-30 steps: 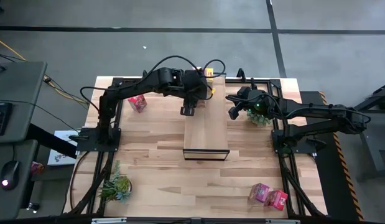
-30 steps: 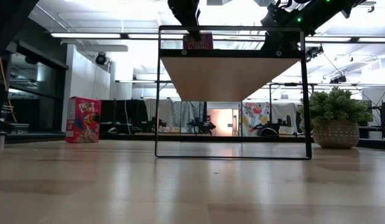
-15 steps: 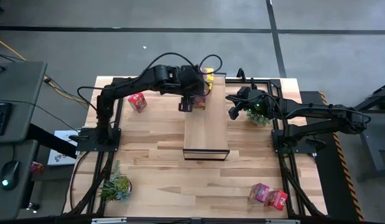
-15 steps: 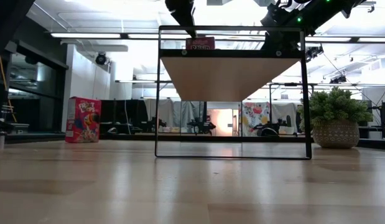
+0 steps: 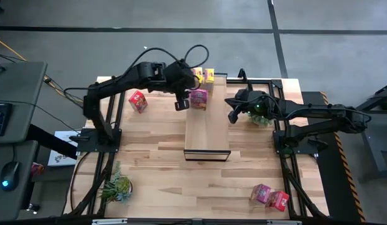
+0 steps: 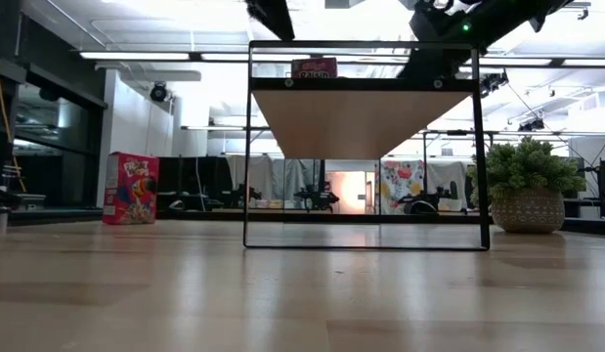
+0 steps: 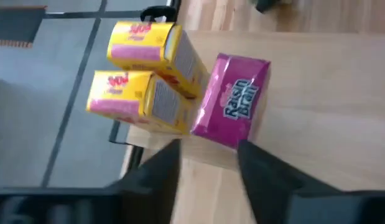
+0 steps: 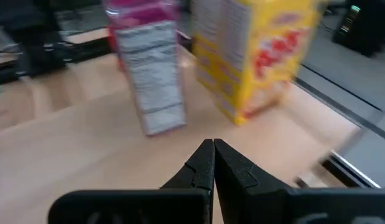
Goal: Stack cereal on shelf
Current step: Put the top purple cereal box on the shelf
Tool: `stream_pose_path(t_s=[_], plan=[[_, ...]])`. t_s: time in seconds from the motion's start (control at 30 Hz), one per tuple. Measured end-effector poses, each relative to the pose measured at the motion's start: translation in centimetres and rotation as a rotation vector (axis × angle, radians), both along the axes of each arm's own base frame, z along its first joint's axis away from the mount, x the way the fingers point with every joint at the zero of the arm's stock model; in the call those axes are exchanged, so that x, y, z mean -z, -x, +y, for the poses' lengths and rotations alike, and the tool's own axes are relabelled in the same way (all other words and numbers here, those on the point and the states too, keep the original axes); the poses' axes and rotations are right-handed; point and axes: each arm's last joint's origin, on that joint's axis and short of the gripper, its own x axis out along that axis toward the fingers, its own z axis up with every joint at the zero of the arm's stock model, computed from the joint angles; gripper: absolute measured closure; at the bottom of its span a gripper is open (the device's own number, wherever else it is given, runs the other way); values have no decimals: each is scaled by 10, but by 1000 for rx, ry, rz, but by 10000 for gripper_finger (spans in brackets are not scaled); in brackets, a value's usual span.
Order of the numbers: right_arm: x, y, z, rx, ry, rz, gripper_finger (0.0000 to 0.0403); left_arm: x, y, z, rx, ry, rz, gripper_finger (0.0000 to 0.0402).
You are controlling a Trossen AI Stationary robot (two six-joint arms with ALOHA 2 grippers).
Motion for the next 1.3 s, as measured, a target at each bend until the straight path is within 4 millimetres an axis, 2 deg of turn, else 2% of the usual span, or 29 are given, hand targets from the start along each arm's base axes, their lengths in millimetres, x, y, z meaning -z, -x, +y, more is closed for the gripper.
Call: stream_pose_path(t_s=[0.1, 0.17, 0.27, 0.4, 0.57, 0.7, 0.93, 1.3], plan=[[0, -10, 6, -94, 32, -25, 403, 14, 13, -4, 0, -11, -115, 359], [0, -15, 9, -154, 46, -41, 403, 29, 26, -8, 7, -13, -195, 389], [1, -22, 12, -195, 68, -62, 403, 55, 46, -9, -16, -9, -325, 388], [2, -30, 8, -177, 121, -83, 403, 91, 62, -10, 7, 15, -480, 399], [6, -38, -1, -71, 136, -110, 403, 136, 67, -4, -38, 32, -546, 401], [15, -47, -8, -23, 133, -120, 403, 160, 65, -4, -64, 80, -573, 401], [30, -63, -19, 10, 140, -143, 403, 171, 56, -8, 6, 158, -637, 401], [31, -65, -20, -2, 133, -151, 403, 171, 50, -6, 50, 161, -677, 401]])
